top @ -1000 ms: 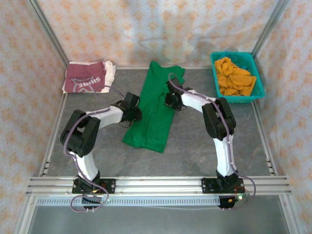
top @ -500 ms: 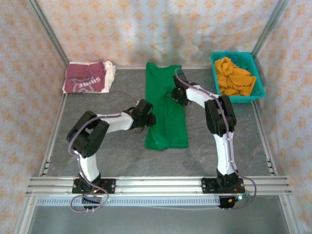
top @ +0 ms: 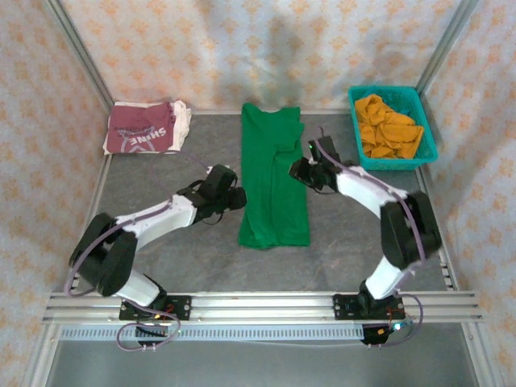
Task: Fold and stack the t-shirts
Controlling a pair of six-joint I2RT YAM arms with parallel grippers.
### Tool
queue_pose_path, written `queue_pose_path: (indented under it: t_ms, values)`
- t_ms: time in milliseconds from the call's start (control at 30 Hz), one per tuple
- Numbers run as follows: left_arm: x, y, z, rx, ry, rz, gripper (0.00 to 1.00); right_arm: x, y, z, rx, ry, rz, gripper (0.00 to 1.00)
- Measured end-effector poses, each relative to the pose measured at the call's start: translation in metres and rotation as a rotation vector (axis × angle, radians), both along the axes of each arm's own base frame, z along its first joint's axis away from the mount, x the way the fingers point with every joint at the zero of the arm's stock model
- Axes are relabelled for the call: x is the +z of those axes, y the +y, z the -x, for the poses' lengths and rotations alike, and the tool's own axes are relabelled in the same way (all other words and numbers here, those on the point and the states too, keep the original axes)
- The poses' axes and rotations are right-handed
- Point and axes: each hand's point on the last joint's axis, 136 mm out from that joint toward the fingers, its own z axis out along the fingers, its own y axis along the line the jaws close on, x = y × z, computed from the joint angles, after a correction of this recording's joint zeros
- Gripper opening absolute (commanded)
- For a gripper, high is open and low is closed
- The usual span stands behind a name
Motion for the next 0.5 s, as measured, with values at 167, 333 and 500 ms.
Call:
queue_pose_path:
  t_ms: [167,333,500]
  values:
    - [-0.034,0.002,0.043,-0.121,0.132,-0.007,0.44,-0.036,-0.008,0.065,0.044,0.056,-0.076,0.49]
    - [-0.057,-0.006,0.080,-0.240,0.257,-0.012,0.45,-0.074,-0.017,0.110,0.036,0.158,-0.102,0.51]
    - [-0.059,-0.018,0.092,-0.298,0.280,0.002,0.44,-0.068,-0.013,0.105,0.038,0.125,-0.134,0.51]
